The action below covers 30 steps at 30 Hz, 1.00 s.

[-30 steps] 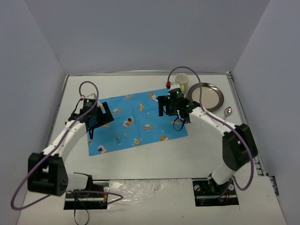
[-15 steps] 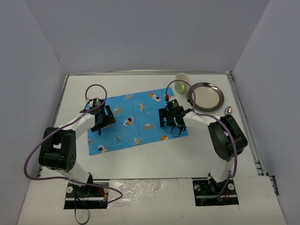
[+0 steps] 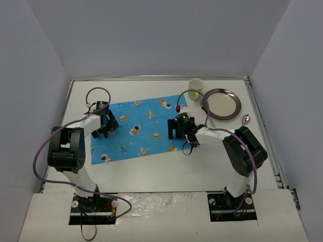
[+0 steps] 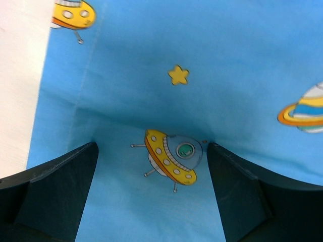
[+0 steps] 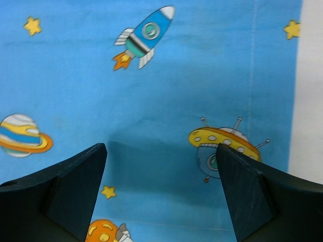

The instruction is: Set the dinner table for one person

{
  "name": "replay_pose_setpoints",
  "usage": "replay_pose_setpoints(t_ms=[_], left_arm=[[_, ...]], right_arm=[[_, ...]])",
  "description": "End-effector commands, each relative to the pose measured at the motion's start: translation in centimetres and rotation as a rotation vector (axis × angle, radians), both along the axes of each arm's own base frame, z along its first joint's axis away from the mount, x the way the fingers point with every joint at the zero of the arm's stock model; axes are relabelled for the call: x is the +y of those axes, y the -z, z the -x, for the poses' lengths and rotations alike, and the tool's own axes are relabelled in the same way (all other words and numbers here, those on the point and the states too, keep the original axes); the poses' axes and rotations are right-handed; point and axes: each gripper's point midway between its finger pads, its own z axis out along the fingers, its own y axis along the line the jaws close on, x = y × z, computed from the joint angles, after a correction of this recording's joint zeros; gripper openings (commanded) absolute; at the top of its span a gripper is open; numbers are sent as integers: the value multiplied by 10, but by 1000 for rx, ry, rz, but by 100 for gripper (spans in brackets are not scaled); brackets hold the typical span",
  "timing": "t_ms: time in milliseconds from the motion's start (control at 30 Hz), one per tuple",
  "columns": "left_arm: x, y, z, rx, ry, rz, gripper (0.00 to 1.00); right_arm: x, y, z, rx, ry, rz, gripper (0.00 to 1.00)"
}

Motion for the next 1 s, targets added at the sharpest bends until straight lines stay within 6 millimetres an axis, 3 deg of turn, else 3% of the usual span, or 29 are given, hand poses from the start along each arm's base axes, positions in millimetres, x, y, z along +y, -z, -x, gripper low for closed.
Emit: replay_pose_setpoints(t_ms=[0, 67, 267, 333, 467, 600, 700, 967], left_arm=[[36, -1, 2, 39, -64, -27, 86], [53, -9, -7, 23, -83, -40, 86], [58, -15, -11, 54, -44, -67, 86], [57, -25, -9, 25, -48, -59, 86], [51, -67, -10, -105, -36, -45, 88], [35, -84, -12, -152, 54, -56, 97], [13, -71, -12, -131, 133, -56, 97], [-3, -14, 10, 7, 86, 28, 97]], right_arm=[[27, 36, 75, 216, -46, -30, 86], [40, 35, 86, 217, -66, -43, 86], [54, 19, 92, 199, -81, -63, 86], [52, 7, 87, 164, -81, -50, 86], [44, -28, 69, 66, -56, -26, 87], [34, -50, 47, 21, -19, -44, 87], [18, -42, 30, 39, 26, -32, 88], [1, -15, 3, 69, 60, 24, 89]])
